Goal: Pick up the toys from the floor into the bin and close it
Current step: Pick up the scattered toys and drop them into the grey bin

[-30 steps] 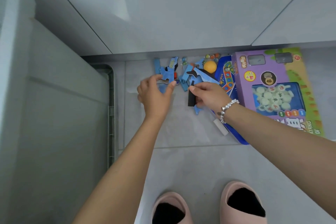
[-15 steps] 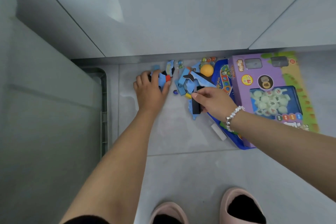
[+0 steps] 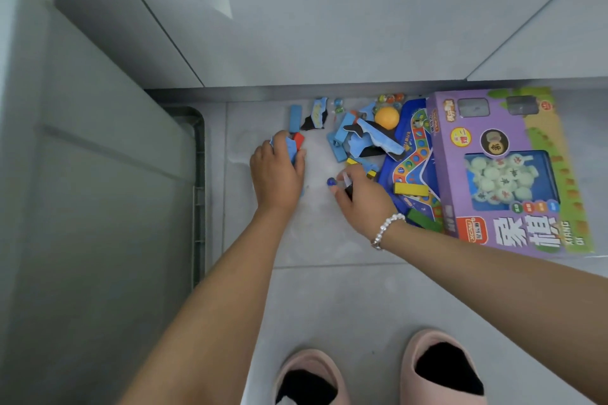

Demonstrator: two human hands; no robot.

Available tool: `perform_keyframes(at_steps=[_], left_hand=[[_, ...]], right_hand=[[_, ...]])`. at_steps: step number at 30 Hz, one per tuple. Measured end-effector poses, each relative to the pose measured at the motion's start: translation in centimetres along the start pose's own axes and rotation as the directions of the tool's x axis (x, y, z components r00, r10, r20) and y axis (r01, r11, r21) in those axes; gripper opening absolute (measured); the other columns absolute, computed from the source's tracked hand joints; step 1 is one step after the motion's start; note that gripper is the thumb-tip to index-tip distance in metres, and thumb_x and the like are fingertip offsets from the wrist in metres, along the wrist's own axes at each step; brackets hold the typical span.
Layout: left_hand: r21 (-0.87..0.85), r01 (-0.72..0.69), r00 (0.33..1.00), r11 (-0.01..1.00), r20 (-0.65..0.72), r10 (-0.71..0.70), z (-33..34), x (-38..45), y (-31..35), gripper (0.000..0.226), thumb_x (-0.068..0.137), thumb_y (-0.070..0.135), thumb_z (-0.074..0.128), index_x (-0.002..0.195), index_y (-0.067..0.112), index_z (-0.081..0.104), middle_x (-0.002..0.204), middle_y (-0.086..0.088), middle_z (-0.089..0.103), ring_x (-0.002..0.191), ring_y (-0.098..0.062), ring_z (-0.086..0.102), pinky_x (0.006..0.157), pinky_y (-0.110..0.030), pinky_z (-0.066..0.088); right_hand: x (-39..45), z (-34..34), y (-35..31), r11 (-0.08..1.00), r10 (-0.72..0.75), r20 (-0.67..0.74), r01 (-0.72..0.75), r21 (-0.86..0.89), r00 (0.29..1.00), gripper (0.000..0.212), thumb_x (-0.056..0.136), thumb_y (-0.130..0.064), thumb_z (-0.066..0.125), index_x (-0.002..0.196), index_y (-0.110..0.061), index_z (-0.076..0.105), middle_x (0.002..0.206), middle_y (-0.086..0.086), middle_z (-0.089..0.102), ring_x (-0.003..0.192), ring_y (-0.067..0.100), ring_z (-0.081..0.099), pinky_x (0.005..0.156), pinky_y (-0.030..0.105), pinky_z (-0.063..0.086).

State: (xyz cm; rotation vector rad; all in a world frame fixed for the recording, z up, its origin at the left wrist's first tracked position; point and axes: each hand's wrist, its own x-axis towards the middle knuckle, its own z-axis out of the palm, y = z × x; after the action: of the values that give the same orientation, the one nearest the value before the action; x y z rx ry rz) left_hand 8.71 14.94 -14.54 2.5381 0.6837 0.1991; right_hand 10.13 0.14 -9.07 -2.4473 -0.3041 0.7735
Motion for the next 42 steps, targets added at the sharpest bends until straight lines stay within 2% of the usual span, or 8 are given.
perform_keyframes(at_steps=[3, 10, 14, 19, 26, 32, 37, 42], left_hand=[[-0.072, 0.026, 1.0, 0.997, -0.01, -0.027, -0.2, -0.8, 0.1, 0.036, 0.089, 0.027, 0.059, 0.116, 0.004, 0.054, 0.104, -0.015, 0.061, 0.096, -0.031, 0.054, 0.087, -0.039, 0.042], [-0.527, 0.264, 0.956, 0.808, 0.029, -0.293, -2.9, -1.1, 1.0, 0.025, 0.087, 0.02, 0.062, 0.106, 0.023, 0.046, 0.104, -0.002, 0.058, 0.086, -0.019, 0.057, 0.069, -0.026, 0.045], [-0.631, 0.373, 0.906, 0.68, 0.091, -0.412, -4.9, -2.1, 0.9, 0.029, 0.089, 0.019, 0.061, 0.103, 0.034, 0.041, 0.093, 0.014, 0.052, 0.074, -0.008, 0.057, 0.067, -0.029, 0.05], [-0.575, 0.415, 0.902, 0.705, 0.16, -0.401, -5.2, -4.0, -0.8, 0.029, 0.086, 0.014, 0.062, 0.104, 0.03, 0.046, 0.105, 0.008, 0.052, 0.092, -0.016, 0.056, 0.07, -0.025, 0.047], [-0.442, 0.458, 0.889, 0.771, 0.212, -0.406, -4.9, -4.3, -0.6, 0.027, 0.075, 0.019, 0.075, 0.09, 0.019, 0.052, 0.079, 0.012, 0.055, 0.069, -0.006, 0.051, 0.058, -0.014, 0.038], [-0.346, 0.413, 0.911, 0.843, 0.175, -0.374, -3.6, -3.2, -0.2, 0.026, 0.074, 0.031, 0.077, 0.092, 0.023, 0.062, 0.098, 0.001, 0.064, 0.083, -0.015, 0.059, 0.061, -0.02, 0.043], [-0.245, 0.41, 0.907, 0.879, 0.212, -0.364, -3.5, -1.4, 0.2, 0.025, 0.071, 0.031, 0.078, 0.084, 0.018, 0.061, 0.086, 0.0, 0.062, 0.074, -0.019, 0.058, 0.057, -0.024, 0.04], [-0.163, 0.44, 0.875, 0.883, 0.301, -0.38, -4.0, -0.6, 0.6, 0.027, 0.075, 0.028, 0.077, 0.082, 0.015, 0.055, 0.077, 0.004, 0.054, 0.07, -0.016, 0.051, 0.052, -0.021, 0.033]], right_hand=[[0.1, 0.9, -0.1, 0.999, 0.031, -0.027, -0.031, 0.016, 0.999, 0.037, 0.089, -0.035, 0.058, 0.118, -0.016, 0.046, 0.065, -0.006, 0.045, 0.07, 0.021, 0.053, 0.061, 0.027, 0.037], [1.1, 1.2, -0.7, 0.997, 0.029, -0.01, -0.03, -0.065, 1.0, 0.032, 0.089, -0.032, 0.058, 0.108, -0.008, 0.052, 0.095, 0.011, 0.064, 0.088, 0.029, 0.06, 0.07, 0.031, 0.047], [0.8, 1.0, -0.6, 0.998, 0.057, -0.024, -0.056, 0.037, 0.998, 0.034, 0.089, -0.039, 0.056, 0.095, -0.006, 0.05, 0.073, 0.005, 0.052, 0.07, 0.021, 0.05, 0.052, 0.026, 0.036], [0.1, 1.1, -0.2, 0.984, 0.007, -0.043, 0.001, 0.18, 0.999, 0.011, 0.094, -0.019, 0.05, 0.094, -0.009, 0.047, 0.082, 0.006, 0.056, 0.074, 0.022, 0.053, 0.062, 0.027, 0.041], [0.1, 1.4, 0.1, 0.974, 0.026, -0.017, -0.022, 0.226, 1.0, 0.017, 0.094, -0.015, 0.046, 0.105, -0.008, 0.058, 0.074, -0.019, 0.048, 0.067, 0.007, 0.048, 0.052, 0.008, 0.035], [0.1, 1.4, 0.6, 0.961, 0.067, -0.015, -0.061, 0.271, 0.998, 0.017, 0.094, -0.017, 0.047, 0.104, -0.009, 0.059, 0.077, -0.018, 0.052, 0.081, 0.01, 0.051, 0.061, 0.019, 0.038], [0.4, 1.2, 0.9, 0.954, 0.098, -0.024, -0.087, 0.285, 0.995, 0.017, 0.094, -0.018, 0.048, 0.103, -0.009, 0.06, 0.073, -0.02, 0.048, 0.08, 0.011, 0.051, 0.07, 0.023, 0.039], [0.4, 1.4, 0.9, 0.945, 0.106, -0.033, -0.09, 0.314, 0.994, 0.016, 0.093, -0.017, 0.049, 0.101, -0.008, 0.06, 0.071, -0.019, 0.049, 0.077, 0.013, 0.051, 0.062, 0.023, 0.041]])
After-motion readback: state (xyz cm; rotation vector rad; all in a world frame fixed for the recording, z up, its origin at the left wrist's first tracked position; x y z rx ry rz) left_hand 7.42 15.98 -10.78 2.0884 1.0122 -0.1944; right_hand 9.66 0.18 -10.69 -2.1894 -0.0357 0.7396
